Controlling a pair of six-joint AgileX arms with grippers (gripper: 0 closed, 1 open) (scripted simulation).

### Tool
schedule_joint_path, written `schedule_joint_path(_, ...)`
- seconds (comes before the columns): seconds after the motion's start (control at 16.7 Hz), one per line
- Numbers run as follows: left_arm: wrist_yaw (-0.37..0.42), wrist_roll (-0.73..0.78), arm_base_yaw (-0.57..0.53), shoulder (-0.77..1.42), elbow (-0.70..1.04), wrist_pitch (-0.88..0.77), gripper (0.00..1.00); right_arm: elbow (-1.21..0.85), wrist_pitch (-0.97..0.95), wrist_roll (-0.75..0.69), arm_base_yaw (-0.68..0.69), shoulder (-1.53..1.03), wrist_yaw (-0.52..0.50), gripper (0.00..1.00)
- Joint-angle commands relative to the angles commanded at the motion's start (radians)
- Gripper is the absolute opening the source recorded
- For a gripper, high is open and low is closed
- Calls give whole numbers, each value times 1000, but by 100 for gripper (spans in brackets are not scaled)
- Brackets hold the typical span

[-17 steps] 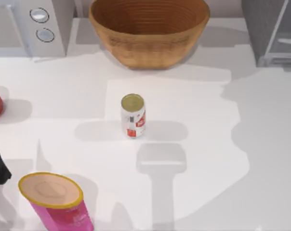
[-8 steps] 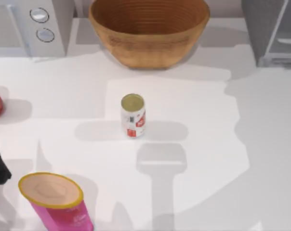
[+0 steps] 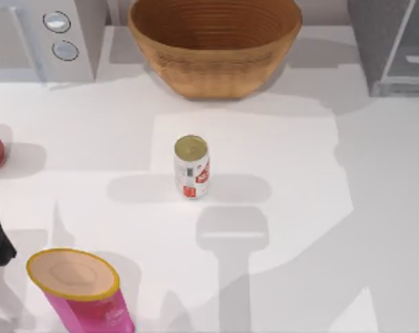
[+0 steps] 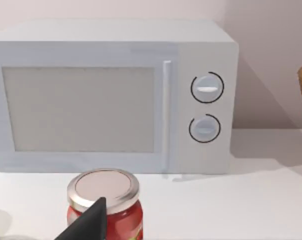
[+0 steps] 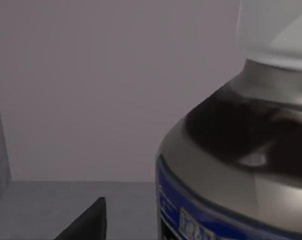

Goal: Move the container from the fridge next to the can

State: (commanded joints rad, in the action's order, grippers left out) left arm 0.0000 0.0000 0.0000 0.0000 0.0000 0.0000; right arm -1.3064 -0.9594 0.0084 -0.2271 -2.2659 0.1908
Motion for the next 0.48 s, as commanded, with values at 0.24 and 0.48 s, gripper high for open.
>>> schedule_joint_path(0.24,0,0,0,0,0,0,100,-11,6,0,1,-6,-1,100)
schedule_joint_path(0.48,0,0,0,0,0,0,100,-11,6,0,1,-6,-1,77)
